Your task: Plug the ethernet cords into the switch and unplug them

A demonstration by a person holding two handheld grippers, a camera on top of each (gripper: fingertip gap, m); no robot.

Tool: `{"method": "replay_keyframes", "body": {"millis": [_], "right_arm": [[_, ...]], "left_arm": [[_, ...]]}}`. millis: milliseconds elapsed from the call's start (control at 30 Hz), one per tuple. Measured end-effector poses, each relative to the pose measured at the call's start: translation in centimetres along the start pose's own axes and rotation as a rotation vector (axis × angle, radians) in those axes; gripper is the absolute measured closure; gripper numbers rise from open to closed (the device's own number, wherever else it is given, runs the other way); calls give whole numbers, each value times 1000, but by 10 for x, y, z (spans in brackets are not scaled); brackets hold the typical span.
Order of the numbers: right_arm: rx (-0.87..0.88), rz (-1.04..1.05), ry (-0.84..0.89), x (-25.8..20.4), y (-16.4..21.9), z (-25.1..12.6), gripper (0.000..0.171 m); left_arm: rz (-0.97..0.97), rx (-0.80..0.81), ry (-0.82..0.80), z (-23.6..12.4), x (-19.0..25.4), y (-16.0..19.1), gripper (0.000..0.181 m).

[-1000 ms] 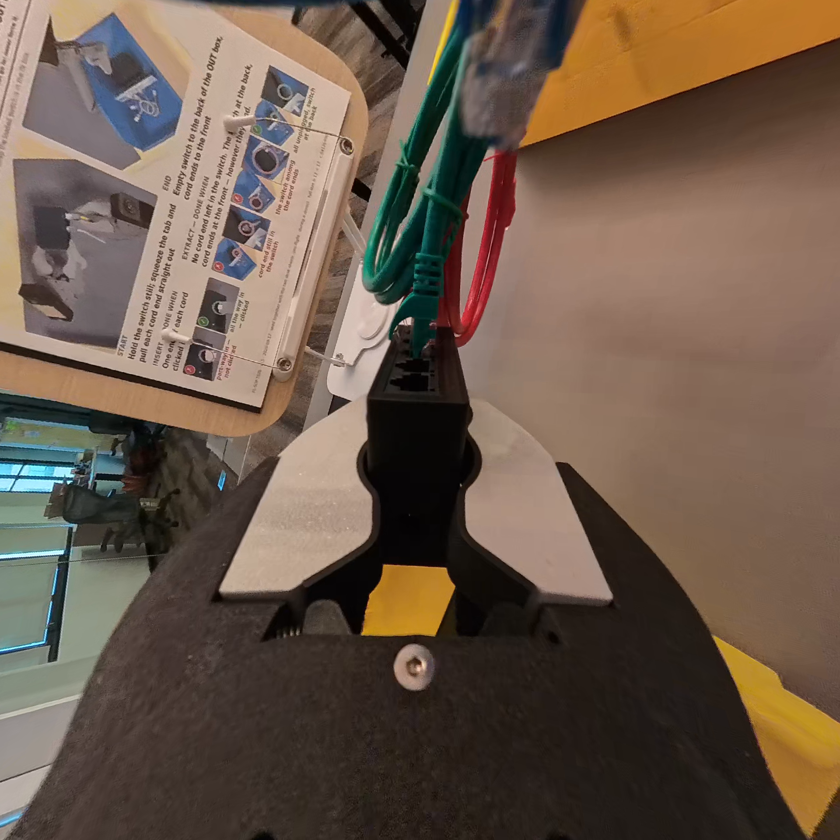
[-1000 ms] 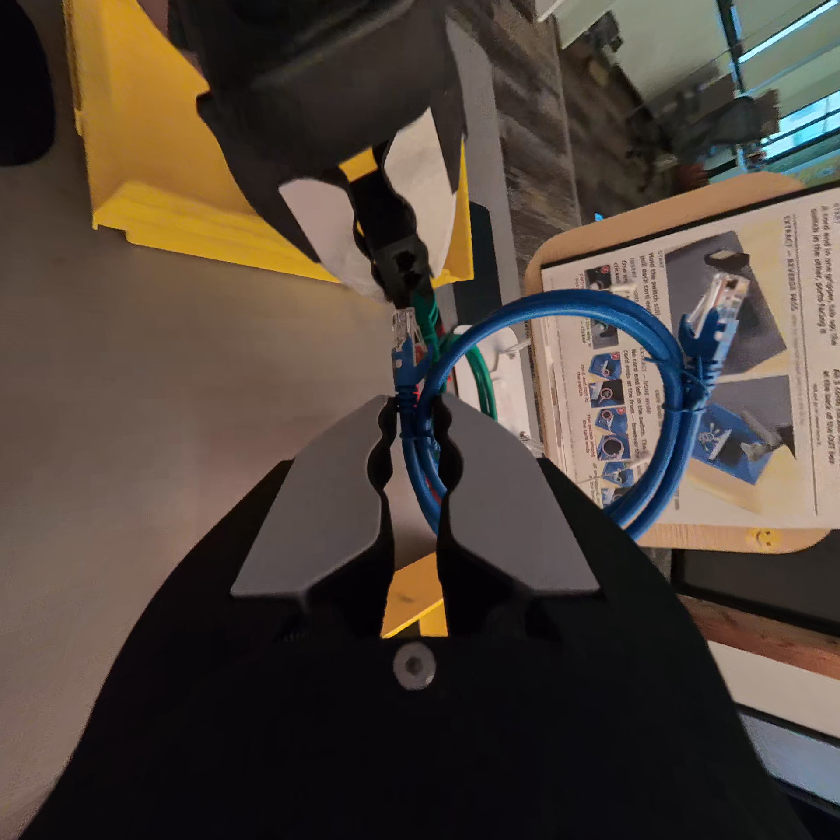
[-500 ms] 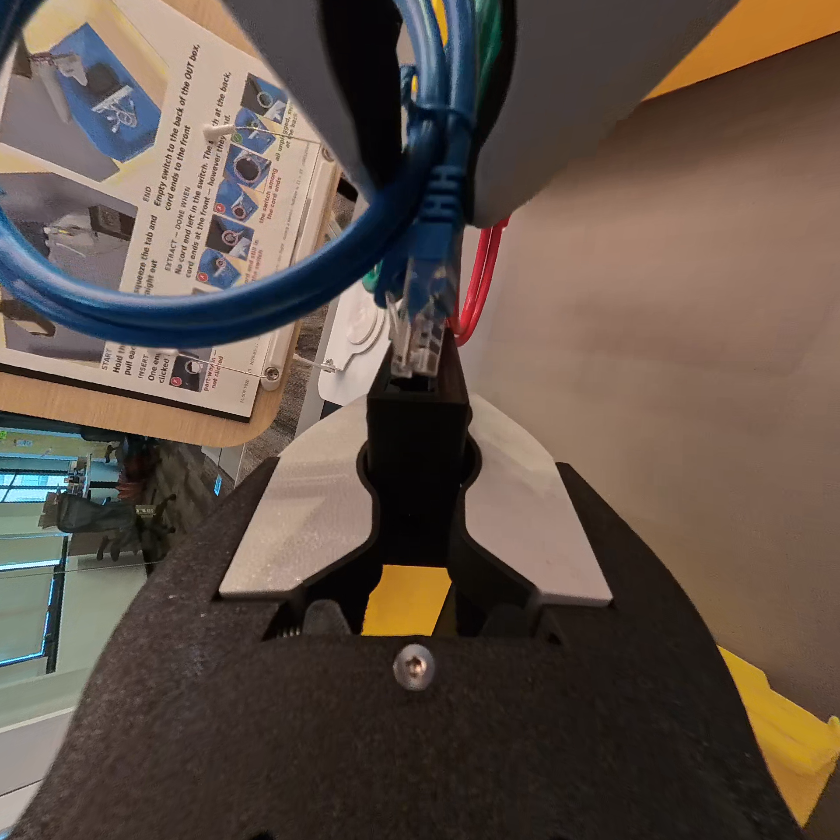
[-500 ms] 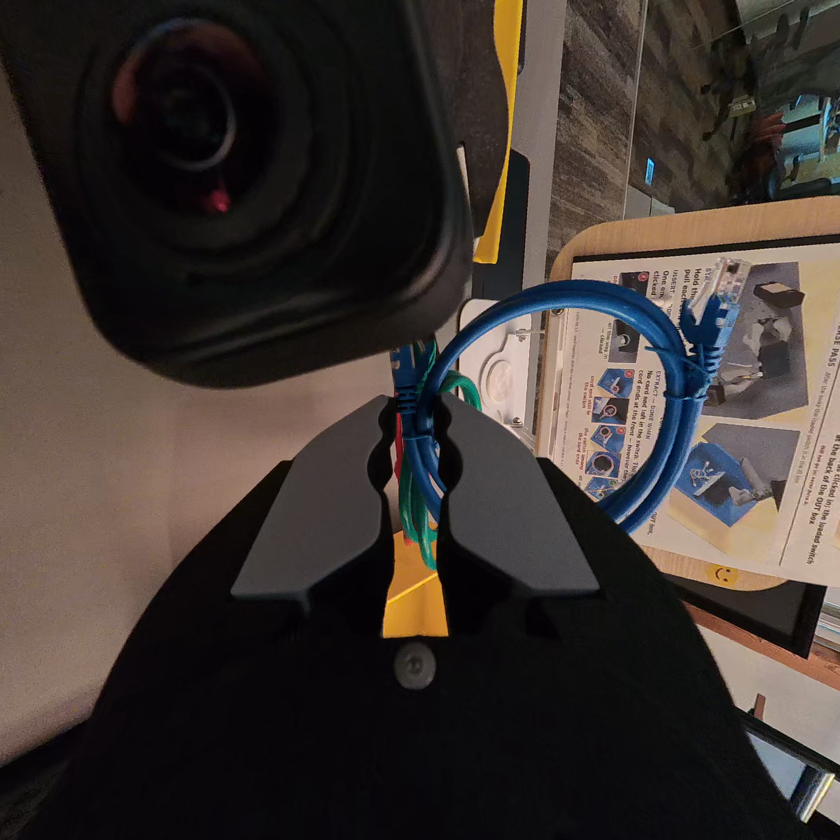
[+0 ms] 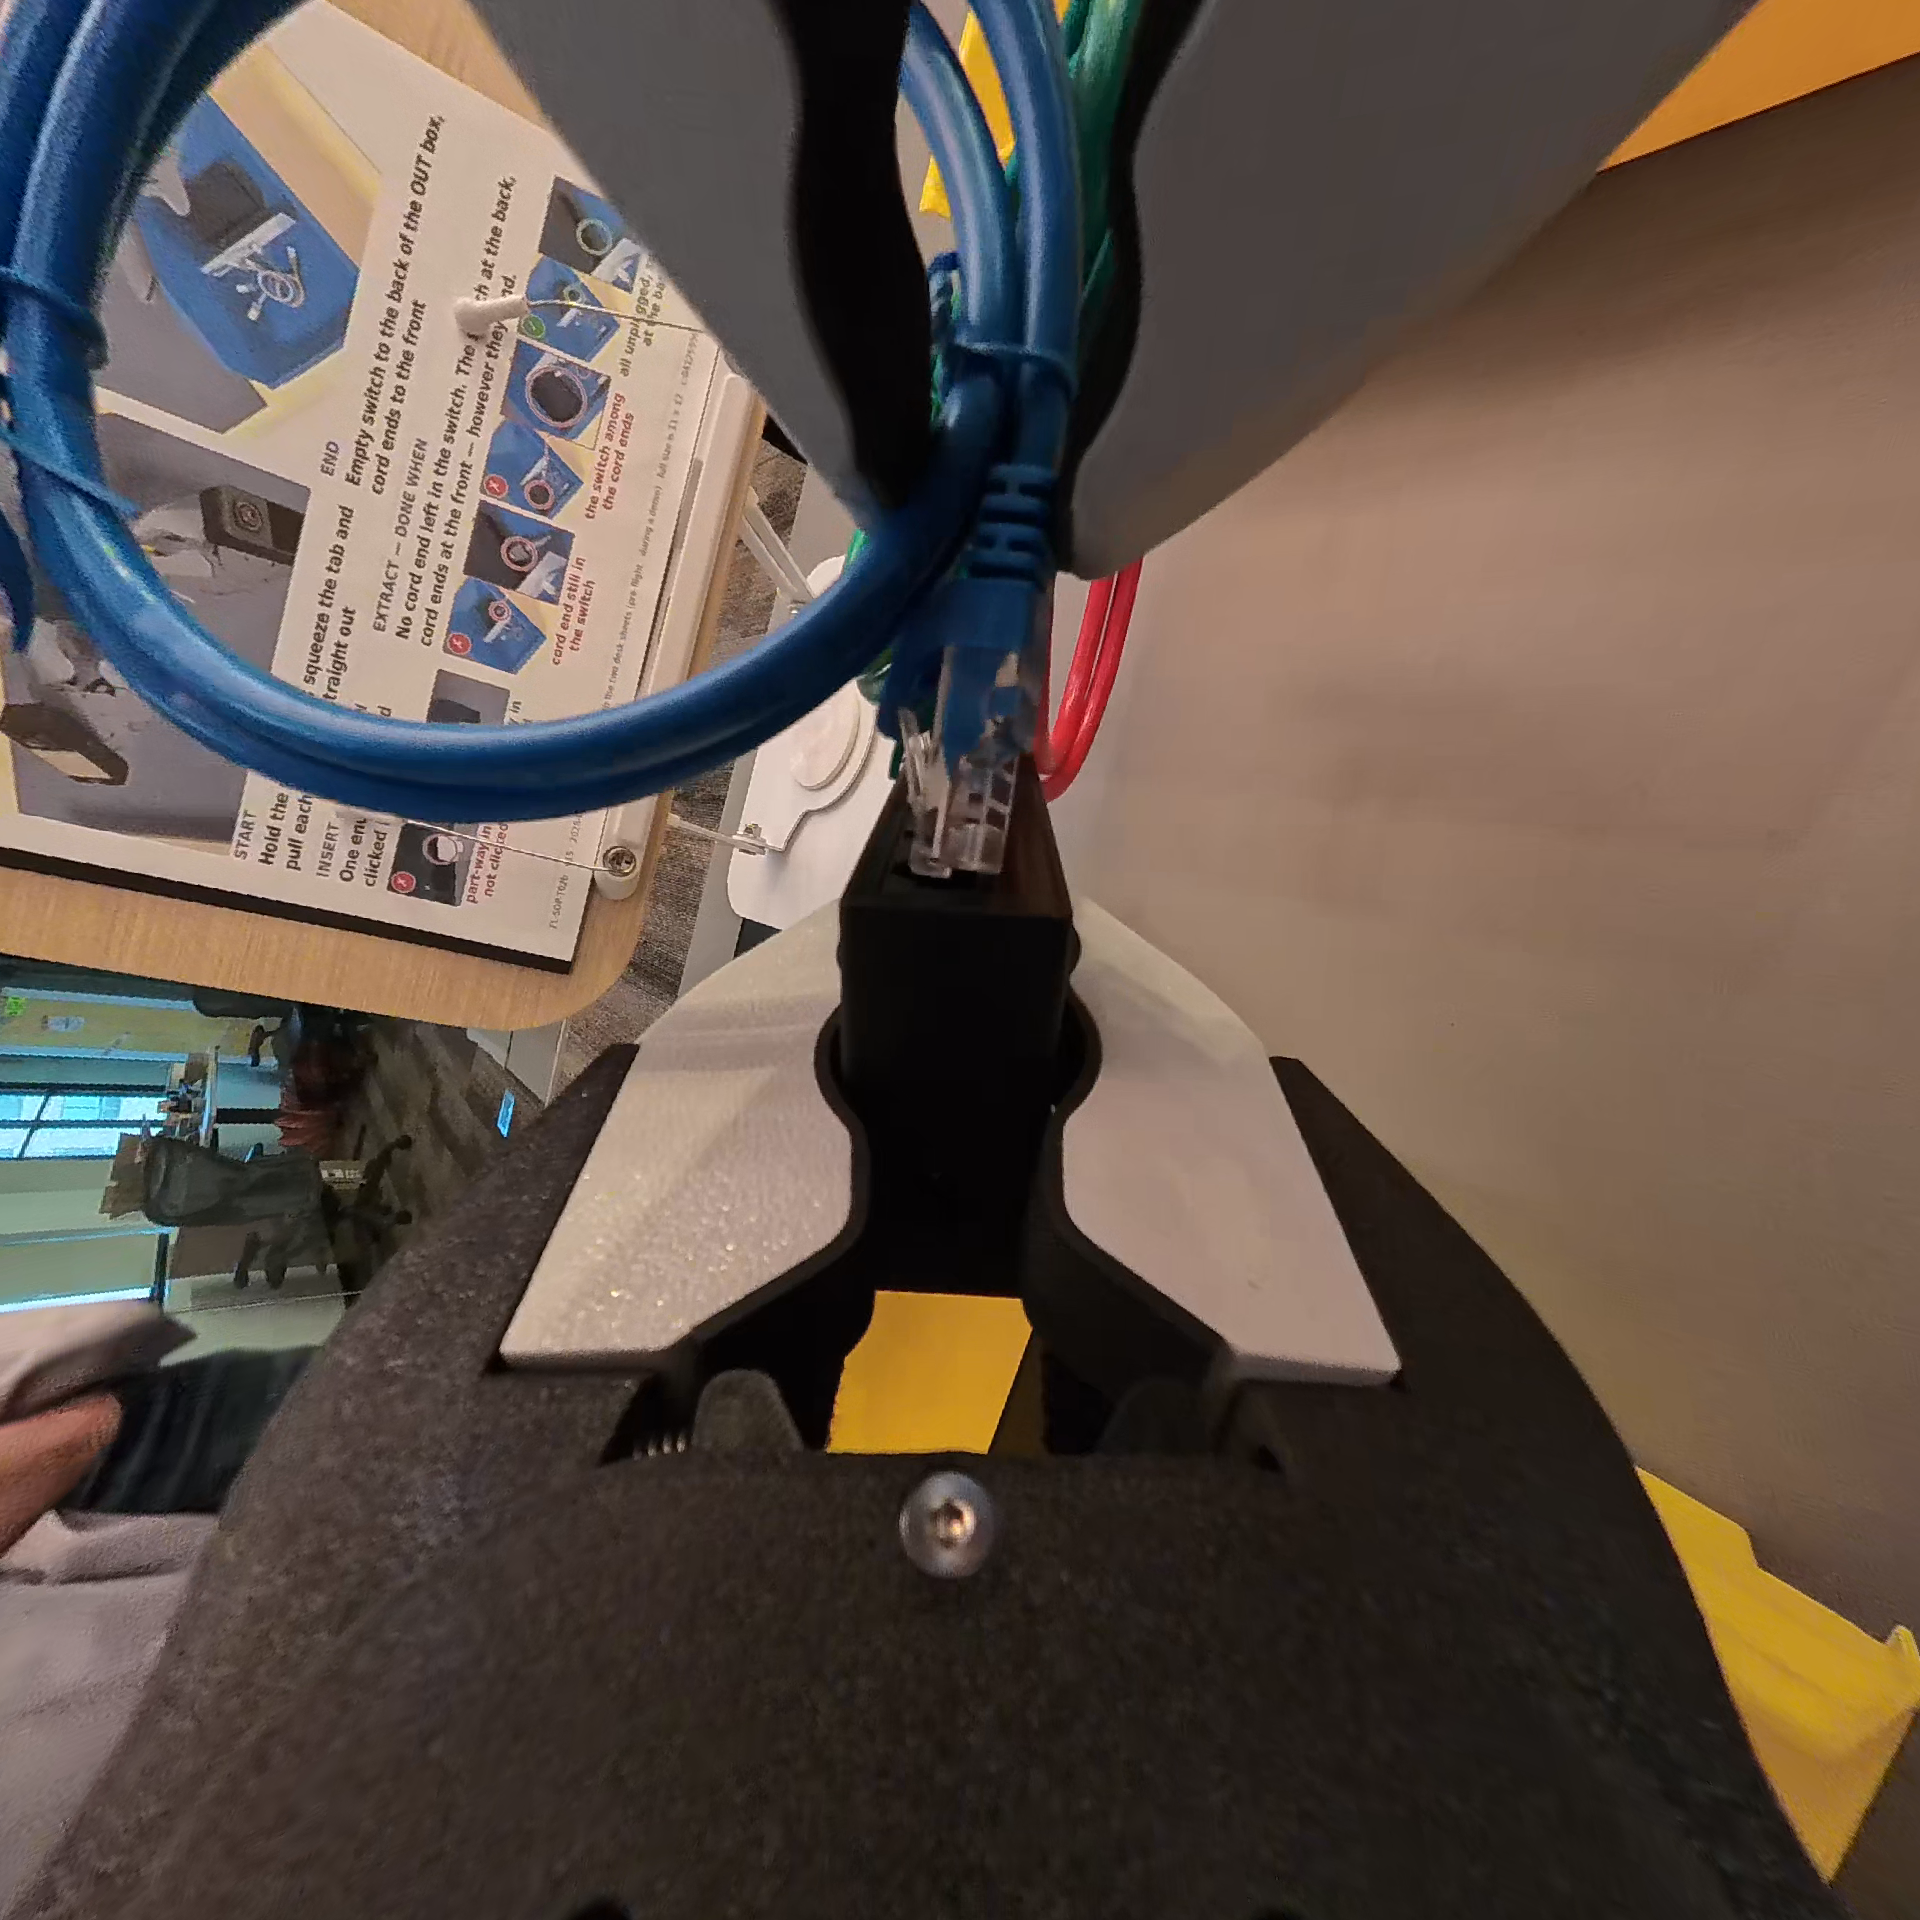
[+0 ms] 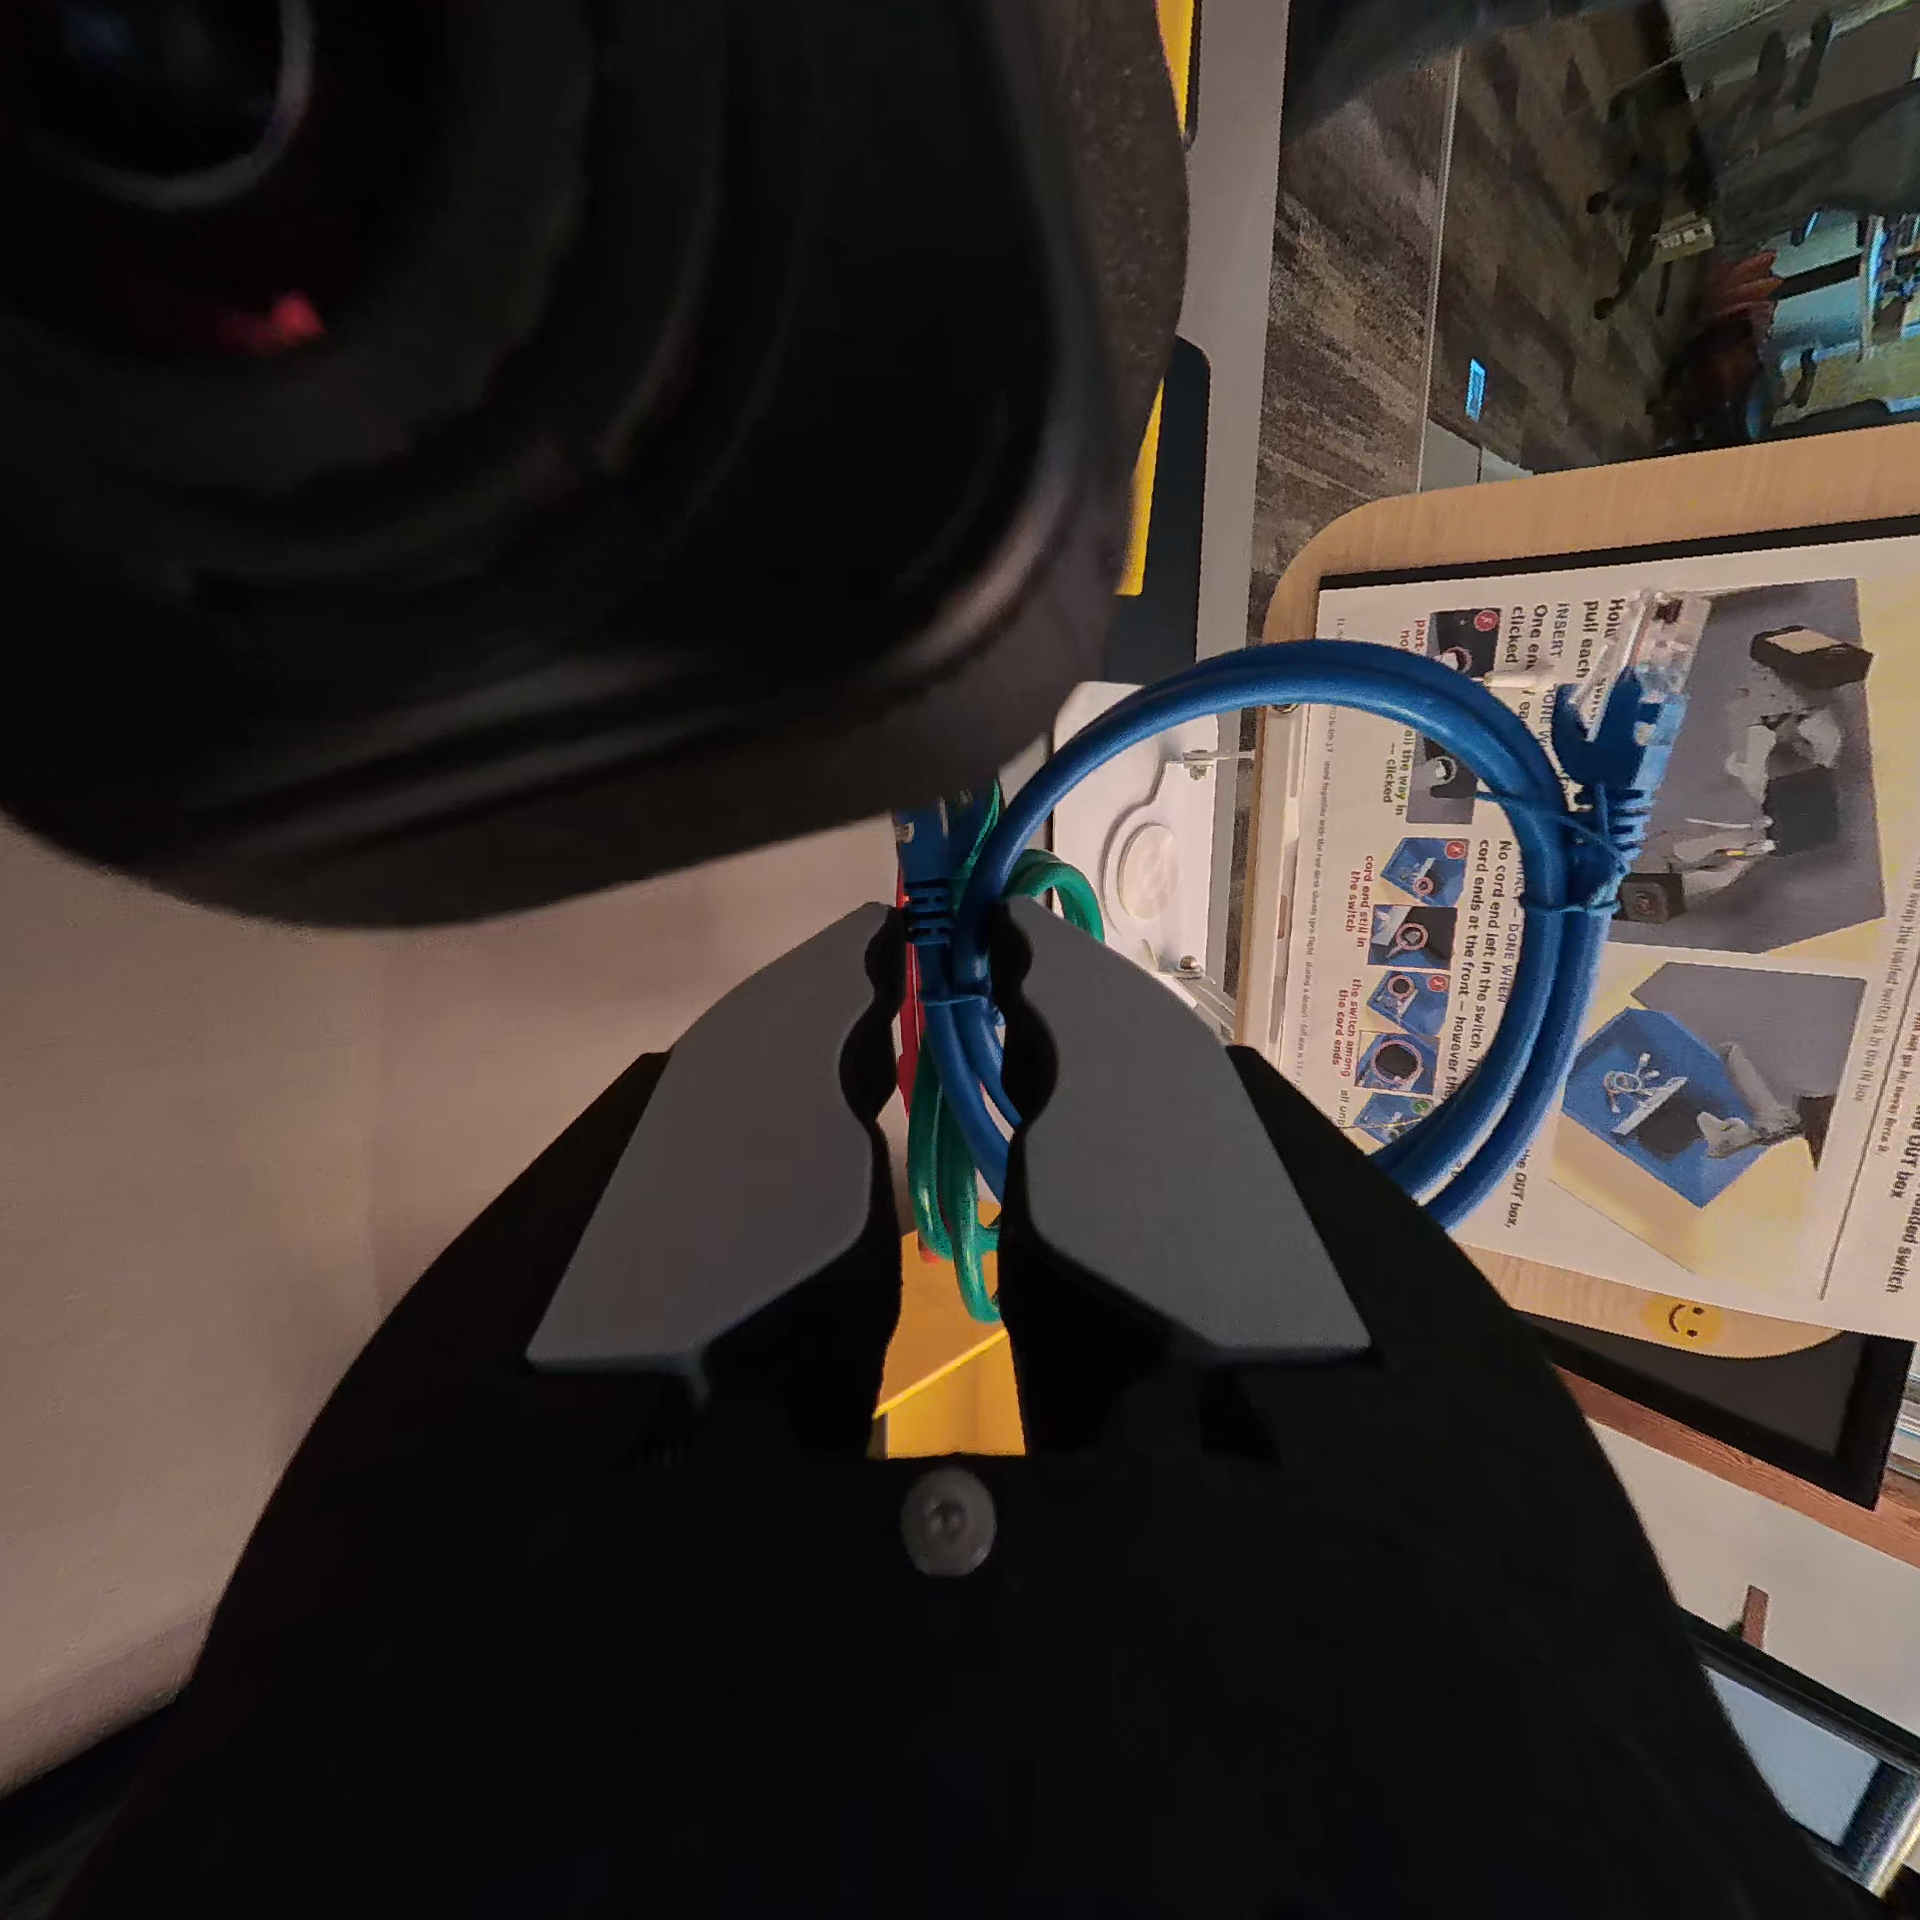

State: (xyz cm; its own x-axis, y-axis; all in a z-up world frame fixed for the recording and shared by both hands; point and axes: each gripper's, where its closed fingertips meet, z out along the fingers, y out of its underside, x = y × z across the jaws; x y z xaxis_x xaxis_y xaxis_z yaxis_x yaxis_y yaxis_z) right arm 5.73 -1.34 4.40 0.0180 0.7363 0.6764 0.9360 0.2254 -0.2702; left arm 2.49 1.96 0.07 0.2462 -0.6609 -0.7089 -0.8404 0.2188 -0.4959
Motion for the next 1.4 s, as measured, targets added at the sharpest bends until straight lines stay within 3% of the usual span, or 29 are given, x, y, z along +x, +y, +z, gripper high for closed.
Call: {"method": "replay_keyframes", "body": {"millis": [267, 433, 633, 867, 1167, 1400], "right_arm": [[151, 124, 71, 4, 1, -27, 154], [349, 329, 193, -9, 5, -60, 154], [398, 372, 413, -16, 21, -62, 154], [407, 138, 681, -1, 25, -72, 154], [357, -145, 875, 7, 33, -68, 155], [336, -156, 868, 5, 37, -60, 155]], "left_arm": [[-9, 34, -38, -4, -8, -2, 151], [5, 71, -190, -12, -31, -4, 151], [88, 101, -416, -25, -50, -21, 151], [197, 74, -519, -28, -45, -37, 151], [256, 73, -525, -25, -32, -52, 151], [252, 48, -514, -21, -33, -46, 151]]}}
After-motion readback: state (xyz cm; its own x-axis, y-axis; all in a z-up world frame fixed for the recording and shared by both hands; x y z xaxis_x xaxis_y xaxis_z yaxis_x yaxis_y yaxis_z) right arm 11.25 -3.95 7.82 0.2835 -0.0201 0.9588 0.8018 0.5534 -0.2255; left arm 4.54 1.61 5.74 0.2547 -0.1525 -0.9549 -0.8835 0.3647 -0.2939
